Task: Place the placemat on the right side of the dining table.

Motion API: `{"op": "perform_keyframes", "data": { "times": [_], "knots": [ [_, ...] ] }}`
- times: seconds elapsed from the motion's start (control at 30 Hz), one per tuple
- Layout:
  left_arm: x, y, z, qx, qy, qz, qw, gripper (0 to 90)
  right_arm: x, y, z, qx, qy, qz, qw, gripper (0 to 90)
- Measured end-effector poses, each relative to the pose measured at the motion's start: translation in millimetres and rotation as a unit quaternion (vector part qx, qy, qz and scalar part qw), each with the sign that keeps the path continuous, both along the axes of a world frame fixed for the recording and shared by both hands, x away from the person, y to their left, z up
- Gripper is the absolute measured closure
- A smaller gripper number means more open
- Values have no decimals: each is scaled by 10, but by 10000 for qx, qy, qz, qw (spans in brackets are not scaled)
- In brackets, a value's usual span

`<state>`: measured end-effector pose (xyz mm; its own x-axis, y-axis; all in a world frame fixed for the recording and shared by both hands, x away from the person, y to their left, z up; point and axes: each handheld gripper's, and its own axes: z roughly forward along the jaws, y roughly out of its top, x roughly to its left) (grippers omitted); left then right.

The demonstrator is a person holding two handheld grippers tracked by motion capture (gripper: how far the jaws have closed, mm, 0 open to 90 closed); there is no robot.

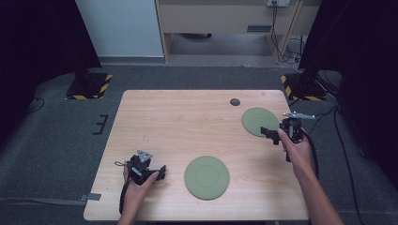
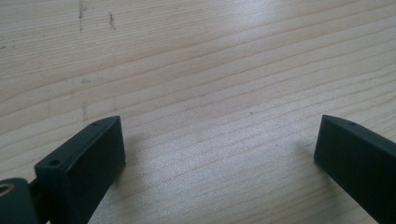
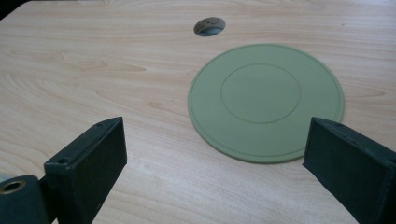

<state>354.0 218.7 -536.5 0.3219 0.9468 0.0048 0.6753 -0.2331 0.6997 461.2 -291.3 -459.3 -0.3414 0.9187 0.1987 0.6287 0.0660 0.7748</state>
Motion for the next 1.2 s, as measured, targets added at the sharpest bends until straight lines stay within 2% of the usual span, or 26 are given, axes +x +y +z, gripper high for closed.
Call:
{"op": "perform_keyframes", "data": {
  "times": [0.3, 1.2],
  "knots": [
    [1, 0, 0, -4, 2, -3, 10000, 12, -102, 32, -130, -114, 99, 131, 9998, 61],
    [-1, -2, 0, 2, 1, -2, 10000, 11, -507, 154, -493, -149, 384, 556, 9976, 67]
  ]
}}
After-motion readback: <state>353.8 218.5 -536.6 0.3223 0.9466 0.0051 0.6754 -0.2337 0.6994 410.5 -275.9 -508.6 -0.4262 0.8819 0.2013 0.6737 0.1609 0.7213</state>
